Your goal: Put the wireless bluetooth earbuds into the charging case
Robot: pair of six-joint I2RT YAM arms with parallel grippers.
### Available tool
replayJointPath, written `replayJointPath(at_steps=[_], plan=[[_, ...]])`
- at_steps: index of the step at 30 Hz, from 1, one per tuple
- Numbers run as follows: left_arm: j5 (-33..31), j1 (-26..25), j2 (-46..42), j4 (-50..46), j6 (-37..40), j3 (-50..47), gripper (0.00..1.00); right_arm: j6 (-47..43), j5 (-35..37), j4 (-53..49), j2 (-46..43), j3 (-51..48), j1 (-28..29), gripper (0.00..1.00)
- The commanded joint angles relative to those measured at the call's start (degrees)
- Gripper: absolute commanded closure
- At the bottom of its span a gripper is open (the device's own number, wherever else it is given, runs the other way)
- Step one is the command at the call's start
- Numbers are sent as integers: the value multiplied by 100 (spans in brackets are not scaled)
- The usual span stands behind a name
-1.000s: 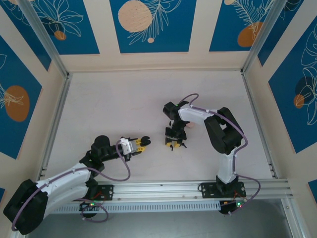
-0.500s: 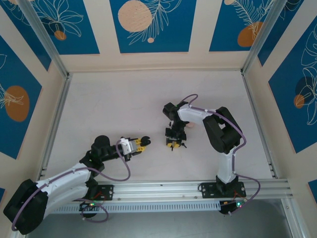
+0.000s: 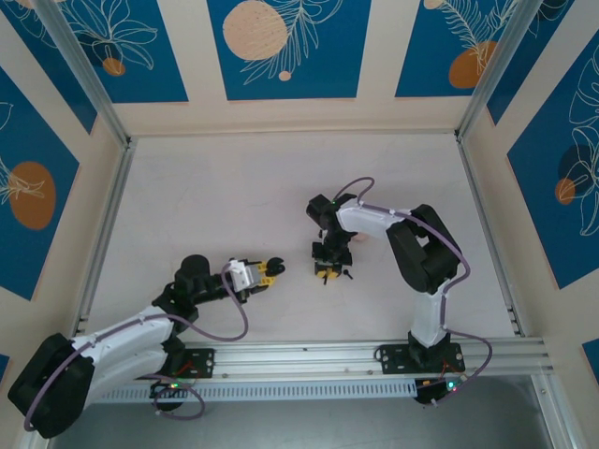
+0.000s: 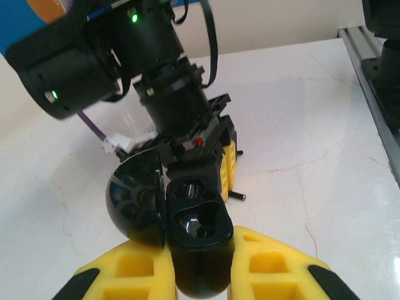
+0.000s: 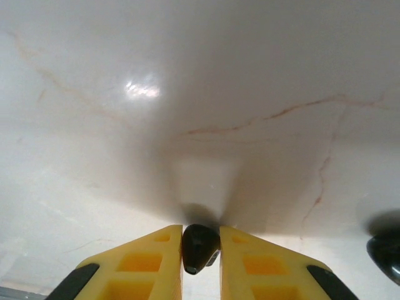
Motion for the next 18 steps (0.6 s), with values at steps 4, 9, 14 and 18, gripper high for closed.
replayJointPath(at_steps=[4, 9, 14, 18], plan=[[-159, -86, 492, 397, 14, 125, 94, 160, 624, 460, -1069, -283, 182, 82], [-331, -127, 1028, 820, -29, 161, 94, 102, 1009, 931, -1865, -583, 336, 82], [-345, -196, 1550, 1263, -141, 265, 94, -37, 1235, 1481, -2481, -898, 536, 83], [-390, -258, 1762, 1478, -210, 345, 94, -157, 1399, 1833, -2828, -1085, 677, 83]])
